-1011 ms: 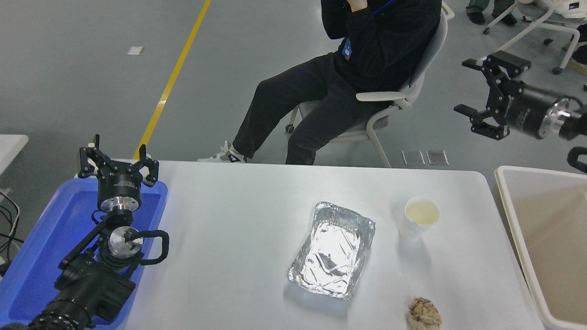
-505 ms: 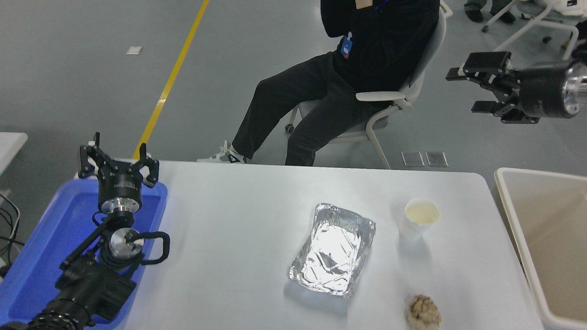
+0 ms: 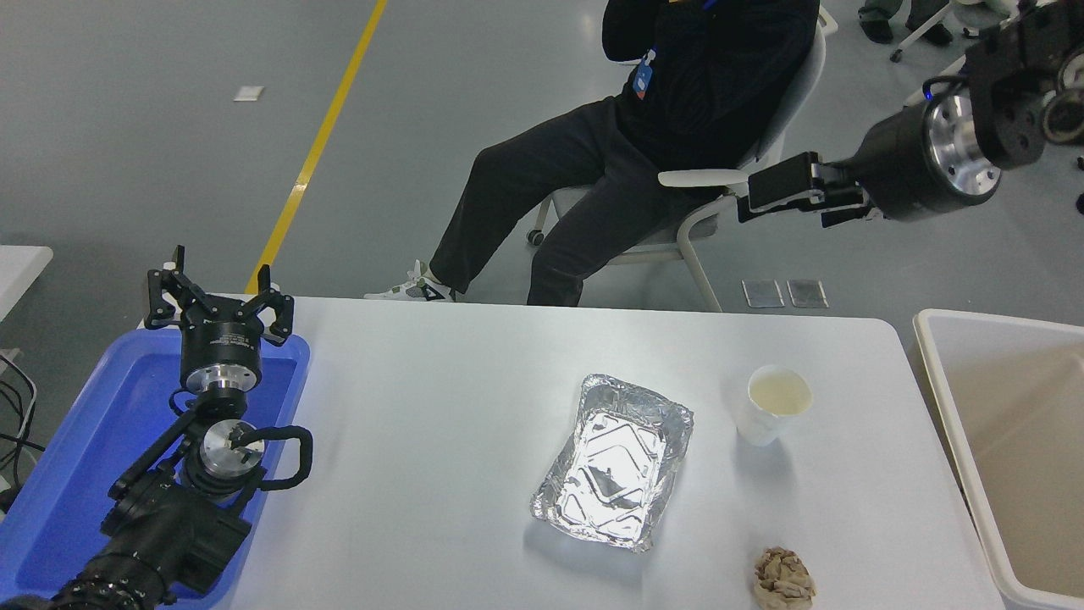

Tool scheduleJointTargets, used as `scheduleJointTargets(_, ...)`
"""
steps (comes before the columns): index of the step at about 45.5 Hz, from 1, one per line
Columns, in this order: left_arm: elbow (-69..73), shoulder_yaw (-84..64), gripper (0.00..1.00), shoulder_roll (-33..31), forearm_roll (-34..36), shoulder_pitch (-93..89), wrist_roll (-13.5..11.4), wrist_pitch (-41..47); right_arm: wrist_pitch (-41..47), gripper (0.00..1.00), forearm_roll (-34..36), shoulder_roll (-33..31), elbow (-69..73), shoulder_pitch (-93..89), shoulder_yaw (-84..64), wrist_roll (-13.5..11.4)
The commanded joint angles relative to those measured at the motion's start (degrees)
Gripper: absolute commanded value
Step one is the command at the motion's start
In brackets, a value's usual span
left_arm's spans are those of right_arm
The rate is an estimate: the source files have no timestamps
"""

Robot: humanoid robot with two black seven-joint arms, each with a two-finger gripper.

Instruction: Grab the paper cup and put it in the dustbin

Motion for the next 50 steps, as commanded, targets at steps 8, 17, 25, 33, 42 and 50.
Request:
scheduleJointTargets(8,0.0,0.0,0.99,0.0,0.0,0.0,0.04,0.0,10.34,1.0,-3.67,4.58,2.89,1.4,-1.41,0.03)
scheduleJointTargets(17,0.0,0.0,0.99,-0.08,0.0,0.0,0.04,0.0,10.95,1.0,-3.15,5.02,2.18,-0.44,-1.67,-0.06)
scheduleJointTargets(25,0.0,0.0,0.99,-0.09,0.0,0.0,0.04,0.0,10.78,1.0,-2.0,5.37,-2.82,-5.27,-1.23,-0.76)
scheduleJointTargets(33,0.0,0.0,0.99,-0.09,0.0,0.0,0.04,0.0,10.87,1.0,-5.42,5.9,-12.39,-11.07,-0.88,-0.59)
scheduleJointTargets(42,0.0,0.09,0.99,-0.09,0.0,0.0,0.04,0.0,10.6,1.0,-9.38,5.9,-20.84,-19.07,-0.01,-0.5)
scheduleJointTargets(50,0.0,0.09,0.99,-0.09,0.0,0.0,0.04,0.0,9.72,1.0,-12.72,5.9,-26.55,-25.4,2.8,-0.59)
